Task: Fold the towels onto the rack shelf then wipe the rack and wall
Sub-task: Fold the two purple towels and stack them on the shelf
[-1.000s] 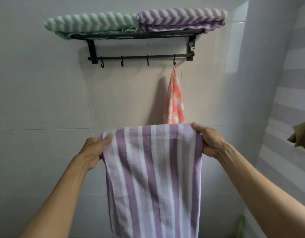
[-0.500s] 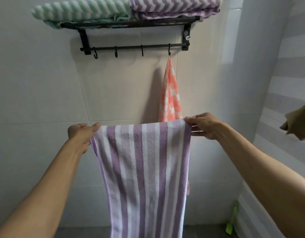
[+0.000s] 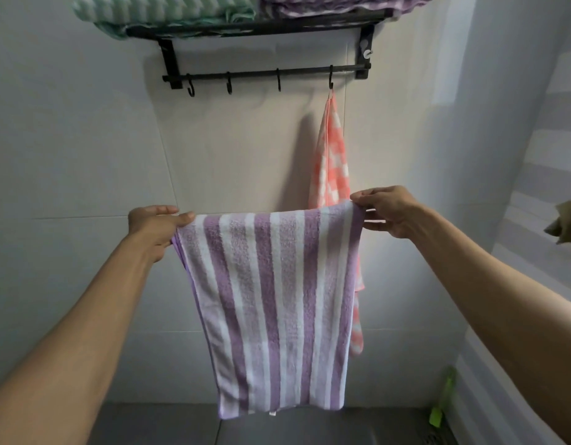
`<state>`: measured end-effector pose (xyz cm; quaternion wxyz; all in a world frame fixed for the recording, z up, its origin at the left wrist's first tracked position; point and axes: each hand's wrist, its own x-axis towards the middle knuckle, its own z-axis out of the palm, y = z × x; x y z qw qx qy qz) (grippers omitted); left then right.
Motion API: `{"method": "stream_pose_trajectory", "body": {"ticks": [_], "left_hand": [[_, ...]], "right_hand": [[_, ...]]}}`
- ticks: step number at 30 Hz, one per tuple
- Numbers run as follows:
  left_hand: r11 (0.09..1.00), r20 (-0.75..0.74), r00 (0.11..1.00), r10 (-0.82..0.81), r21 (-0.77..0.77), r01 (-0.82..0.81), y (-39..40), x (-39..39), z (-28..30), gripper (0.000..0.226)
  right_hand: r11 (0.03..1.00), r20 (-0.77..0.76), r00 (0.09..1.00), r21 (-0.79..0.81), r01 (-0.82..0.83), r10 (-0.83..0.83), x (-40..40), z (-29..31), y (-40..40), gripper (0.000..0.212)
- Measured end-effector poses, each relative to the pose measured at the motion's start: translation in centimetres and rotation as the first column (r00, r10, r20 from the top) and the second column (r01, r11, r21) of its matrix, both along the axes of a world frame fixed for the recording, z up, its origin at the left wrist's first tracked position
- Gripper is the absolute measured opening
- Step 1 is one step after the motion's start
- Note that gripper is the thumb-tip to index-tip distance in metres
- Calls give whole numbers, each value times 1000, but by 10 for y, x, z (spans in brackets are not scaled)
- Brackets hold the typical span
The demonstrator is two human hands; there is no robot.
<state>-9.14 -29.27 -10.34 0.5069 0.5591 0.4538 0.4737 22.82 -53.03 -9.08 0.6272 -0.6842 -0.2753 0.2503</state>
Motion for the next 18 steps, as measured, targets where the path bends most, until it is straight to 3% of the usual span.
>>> {"method": "stream_pose_trajectory", "body": {"ticks": [5,11,14,18], "left_hand": [[982,-131,978,-164,72,175,-3,-2,-7,50],[971,-387,911,-143,122,204,5,-1,-19,66],[968,-508,859,-61,180,175,3,0,-20,55],[928,-602,798,38,316,194,0,0,-24,27]], "right_hand": [[997,31,998,-58,-48,50,1,-3,-4,19],[987,143,985,-139,-81,101,5,-6,-5,32],[976,227,966,-204,-74,121,8,-8,-4,32],[956,341,927,-290,-54,156,15,-14,-5,11]]}}
